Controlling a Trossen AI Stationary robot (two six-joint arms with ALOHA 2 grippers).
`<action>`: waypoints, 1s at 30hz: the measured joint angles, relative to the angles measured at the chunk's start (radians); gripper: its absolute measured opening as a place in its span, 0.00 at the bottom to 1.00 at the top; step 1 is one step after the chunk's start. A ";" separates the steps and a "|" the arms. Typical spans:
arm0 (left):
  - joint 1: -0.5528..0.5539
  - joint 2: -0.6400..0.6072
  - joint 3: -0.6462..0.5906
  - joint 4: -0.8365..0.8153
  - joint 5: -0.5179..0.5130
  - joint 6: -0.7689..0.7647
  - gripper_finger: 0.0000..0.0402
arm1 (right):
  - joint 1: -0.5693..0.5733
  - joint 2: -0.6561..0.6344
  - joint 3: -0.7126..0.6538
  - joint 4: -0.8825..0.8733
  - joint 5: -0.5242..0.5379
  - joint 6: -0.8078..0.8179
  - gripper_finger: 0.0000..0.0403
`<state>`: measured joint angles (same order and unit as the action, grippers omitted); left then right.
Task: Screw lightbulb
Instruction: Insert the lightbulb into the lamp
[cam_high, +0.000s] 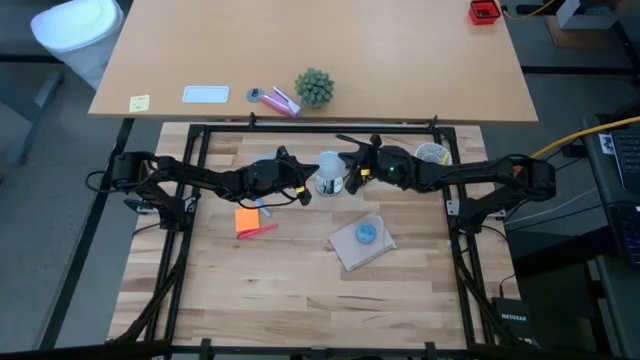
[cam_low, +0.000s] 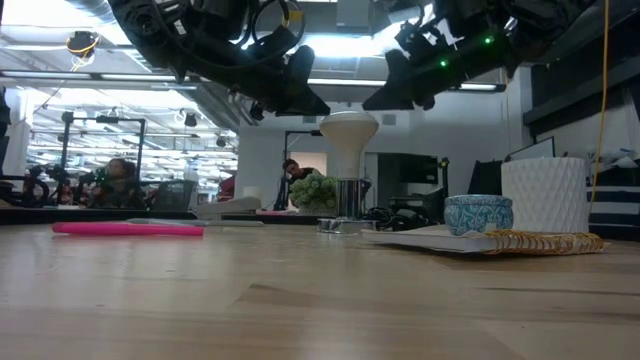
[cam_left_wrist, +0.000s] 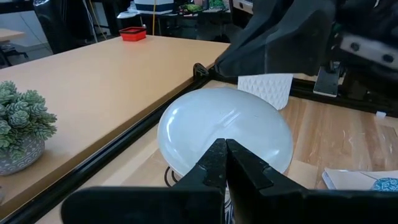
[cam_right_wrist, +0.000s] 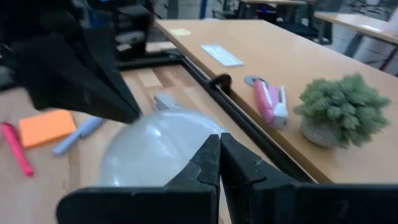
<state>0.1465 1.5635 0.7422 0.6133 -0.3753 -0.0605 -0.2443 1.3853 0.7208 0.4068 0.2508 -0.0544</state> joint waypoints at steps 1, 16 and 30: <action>0.000 0.000 0.000 0.000 0.000 0.000 0.00 | 0.000 0.000 0.000 0.009 -0.015 0.000 0.03; 0.000 0.000 -0.001 0.000 -0.001 0.000 0.00 | 0.001 0.047 0.003 0.017 -0.019 0.000 0.03; -0.003 0.000 -0.001 0.029 0.000 0.043 0.00 | 0.002 0.053 0.002 0.007 0.018 0.000 0.03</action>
<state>0.1436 1.5635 0.7410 0.6421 -0.3756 -0.0172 -0.2424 1.4379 0.7231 0.4138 0.2692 -0.0540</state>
